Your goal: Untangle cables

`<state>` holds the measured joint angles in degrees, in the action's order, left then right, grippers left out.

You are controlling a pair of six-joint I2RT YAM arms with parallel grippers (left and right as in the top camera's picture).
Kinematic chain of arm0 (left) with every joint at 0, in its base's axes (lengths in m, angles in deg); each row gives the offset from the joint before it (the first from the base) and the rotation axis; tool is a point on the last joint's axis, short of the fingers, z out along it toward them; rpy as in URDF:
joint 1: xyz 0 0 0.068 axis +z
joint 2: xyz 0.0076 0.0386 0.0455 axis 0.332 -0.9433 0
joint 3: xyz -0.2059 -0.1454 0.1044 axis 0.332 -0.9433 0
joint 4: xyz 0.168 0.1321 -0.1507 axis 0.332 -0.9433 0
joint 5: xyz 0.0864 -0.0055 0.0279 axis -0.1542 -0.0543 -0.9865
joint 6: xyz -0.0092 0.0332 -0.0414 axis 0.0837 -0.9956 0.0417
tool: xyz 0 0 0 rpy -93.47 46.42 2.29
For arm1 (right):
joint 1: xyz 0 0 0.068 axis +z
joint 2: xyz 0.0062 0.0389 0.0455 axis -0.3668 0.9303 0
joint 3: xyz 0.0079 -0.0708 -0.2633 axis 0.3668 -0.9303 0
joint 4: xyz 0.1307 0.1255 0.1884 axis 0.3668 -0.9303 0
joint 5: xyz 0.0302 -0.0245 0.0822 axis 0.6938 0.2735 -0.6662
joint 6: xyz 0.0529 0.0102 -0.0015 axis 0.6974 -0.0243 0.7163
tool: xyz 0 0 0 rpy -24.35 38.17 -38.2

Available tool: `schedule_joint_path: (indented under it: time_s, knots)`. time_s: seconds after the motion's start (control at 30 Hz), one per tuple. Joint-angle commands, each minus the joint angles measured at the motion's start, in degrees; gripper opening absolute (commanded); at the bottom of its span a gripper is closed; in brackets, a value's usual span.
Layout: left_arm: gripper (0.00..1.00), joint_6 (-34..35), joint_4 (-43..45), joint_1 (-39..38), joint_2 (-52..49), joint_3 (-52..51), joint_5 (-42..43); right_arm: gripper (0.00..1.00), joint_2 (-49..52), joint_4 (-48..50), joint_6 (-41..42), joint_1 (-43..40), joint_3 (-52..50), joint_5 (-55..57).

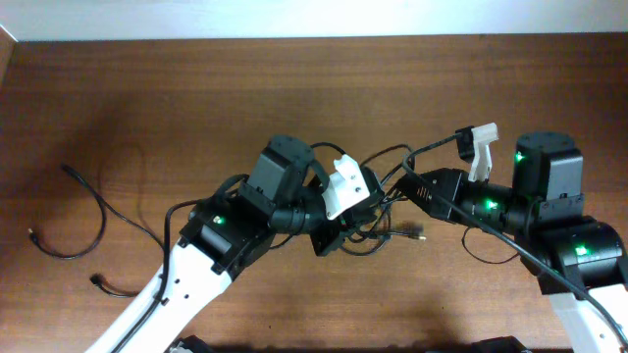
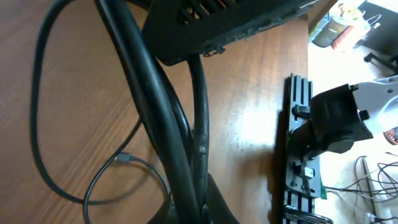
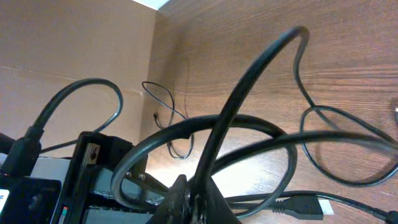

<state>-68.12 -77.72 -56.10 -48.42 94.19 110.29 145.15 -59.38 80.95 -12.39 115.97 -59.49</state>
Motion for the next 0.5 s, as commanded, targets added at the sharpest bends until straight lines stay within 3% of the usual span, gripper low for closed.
schedule_joint_path:
  time_s: [0.0,0.03,0.07,0.1,0.13,0.2,0.27,0.33,0.43,0.47]
  knots:
    - [0.56,-0.8,-0.7,-0.4,0.4,0.5,0.1,0.04,0.1,0.0,-1.0,-0.2,0.6,0.5]
    - [0.68,-0.7,-0.9,-0.4,0.4,0.5,1.3,0.04,0.1,0.1,-1.0,-0.2,0.6,0.6]
    - [0.87,-0.7,-0.9,-0.4,0.4,0.5,3.0,0.04,0.1,0.1,-1.0,-0.2,0.6,0.6]
    - [0.9,-0.7,-0.9,-0.4,0.4,0.5,3.7,0.04,0.1,0.1,-1.2,-0.2,0.6,0.6]
    - [0.84,-0.7,-0.9,-0.4,0.4,0.5,3.7,0.04,0.1,0.1,-1.2,-0.2,0.6,0.8]
    - [0.84,-0.7,-0.9,-0.4,0.4,0.5,3.5,0.04,0.1,0.1,-1.2,-0.2,0.6,1.0]
    - [0.99,-0.7,-2.1,-0.4,0.4,0.5,-1.2,0.04,0.1,0.0,-2.2,-0.2,0.6,0.9]
    - [0.99,0.6,-5.1,-0.4,0.4,0.5,-7.1,0.04,0.1,-0.3,-4.5,-0.2,0.6,0.1]
    - [0.99,2.4,-5.2,-0.4,0.4,0.5,-7.7,0.04,0.1,-0.3,-5.8,-0.2,0.6,-0.2]
    - [0.99,5.9,-4.5,-0.4,0.4,0.5,-7.5,0.04,0.1,-0.5,-5.8,-0.2,0.6,-0.2]
